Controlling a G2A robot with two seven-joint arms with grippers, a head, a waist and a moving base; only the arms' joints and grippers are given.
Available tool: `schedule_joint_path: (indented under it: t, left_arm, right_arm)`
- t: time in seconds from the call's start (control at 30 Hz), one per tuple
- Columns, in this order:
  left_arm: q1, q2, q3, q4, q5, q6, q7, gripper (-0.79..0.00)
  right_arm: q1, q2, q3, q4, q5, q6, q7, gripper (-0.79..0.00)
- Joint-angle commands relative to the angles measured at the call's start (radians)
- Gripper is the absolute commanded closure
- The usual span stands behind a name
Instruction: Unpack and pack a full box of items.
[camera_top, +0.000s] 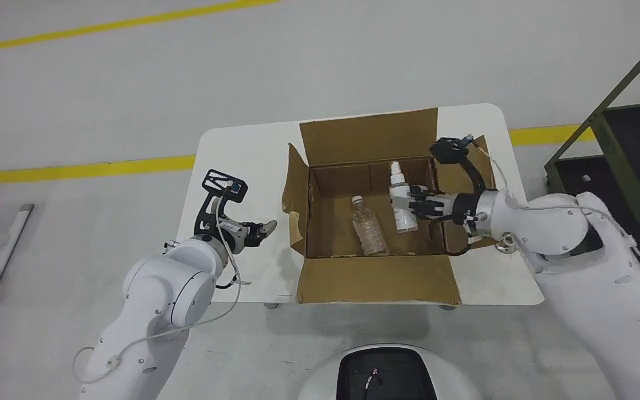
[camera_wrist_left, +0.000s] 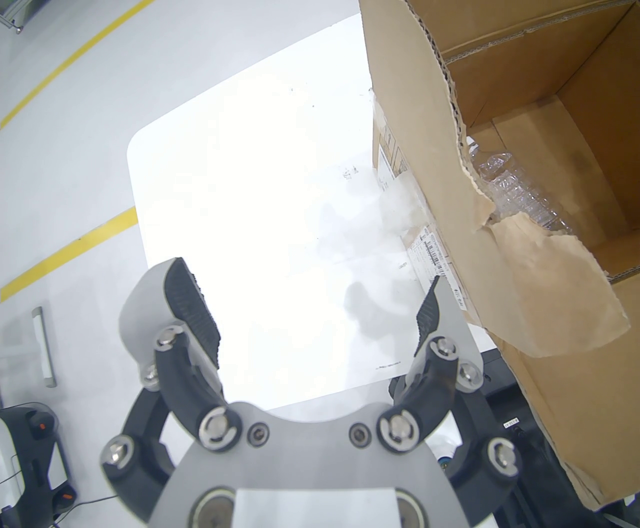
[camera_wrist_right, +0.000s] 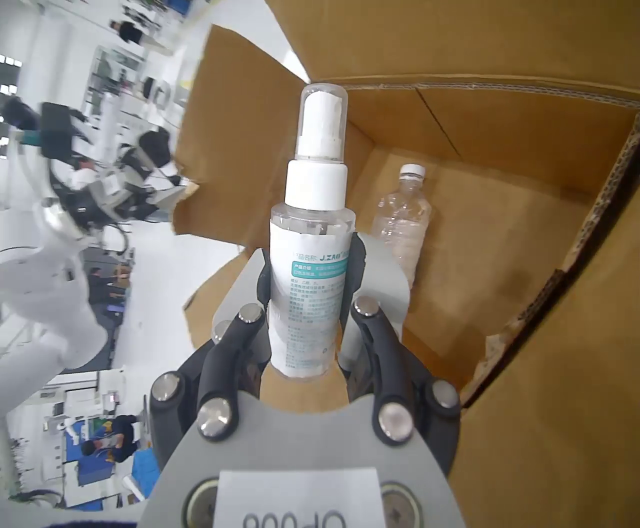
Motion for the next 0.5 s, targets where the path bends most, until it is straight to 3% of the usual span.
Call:
schedule_joint_path:
  t: [0.0, 0.47]
  left_arm:
    - [0.0, 0.0, 0.0, 0.0, 0.0, 0.0, 0.0, -0.785]
    - [0.0, 0.0, 0.0, 0.0, 0.0, 0.0, 0.0, -0.785]
  right_arm:
    - [0.055, -0.008, -0.078, 0.048, -0.088, 0.034, 0.001, 0.0]
    - [0.276, -0.079, -0.358, 0.392, -0.179, 0.091, -0.011, 0.0]
